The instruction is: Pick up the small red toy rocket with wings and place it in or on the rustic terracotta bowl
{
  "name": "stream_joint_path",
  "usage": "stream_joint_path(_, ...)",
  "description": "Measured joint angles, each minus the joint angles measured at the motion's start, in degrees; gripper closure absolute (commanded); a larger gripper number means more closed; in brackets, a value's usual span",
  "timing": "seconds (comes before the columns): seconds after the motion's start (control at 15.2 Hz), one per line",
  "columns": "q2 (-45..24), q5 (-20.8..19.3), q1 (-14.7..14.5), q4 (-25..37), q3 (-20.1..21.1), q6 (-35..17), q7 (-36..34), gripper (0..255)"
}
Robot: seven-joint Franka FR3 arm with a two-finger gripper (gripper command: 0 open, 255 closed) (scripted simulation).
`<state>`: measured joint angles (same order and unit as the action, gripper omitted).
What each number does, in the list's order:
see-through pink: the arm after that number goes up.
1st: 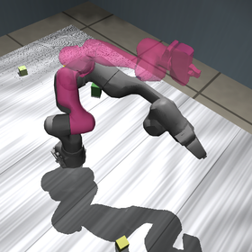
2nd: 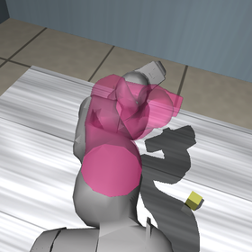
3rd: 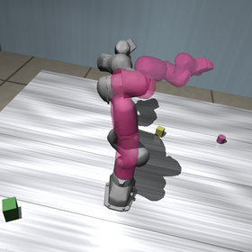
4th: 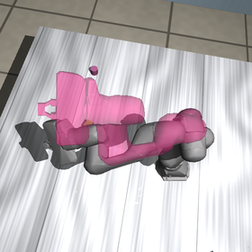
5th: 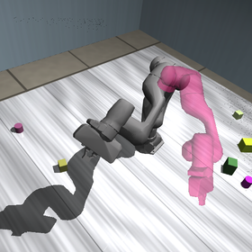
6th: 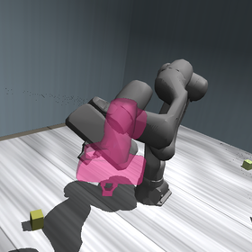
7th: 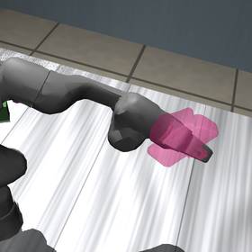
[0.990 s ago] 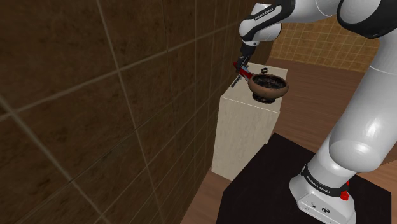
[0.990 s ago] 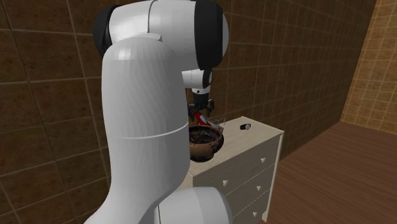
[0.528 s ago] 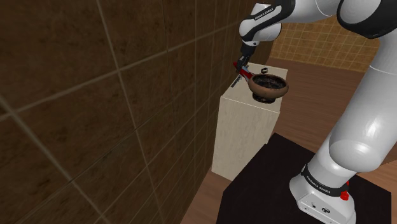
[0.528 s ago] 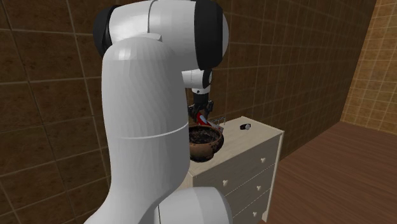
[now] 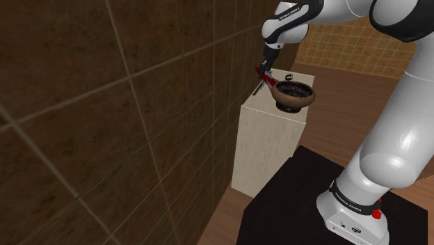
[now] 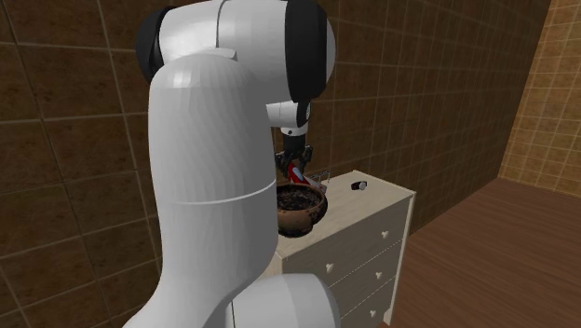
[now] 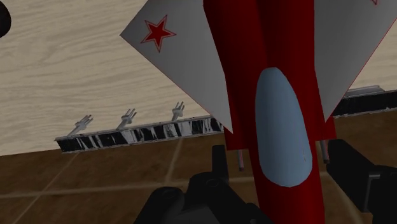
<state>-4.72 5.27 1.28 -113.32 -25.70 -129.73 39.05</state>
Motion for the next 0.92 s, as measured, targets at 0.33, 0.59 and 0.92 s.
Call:
stream_joint_path(0.33, 1.05, -0.83, -0.16, 2.51, -0.01, 3.42, -0.76, 255)
stream_joint_path(0.59, 1.77, -1.35, -0.22, 4.61, -0.02, 6.14, -1.21, 255)
stream_joint_path(0.92, 2.35, -1.73, -0.14, 7.9, -0.13, 9.95, -1.36, 255)
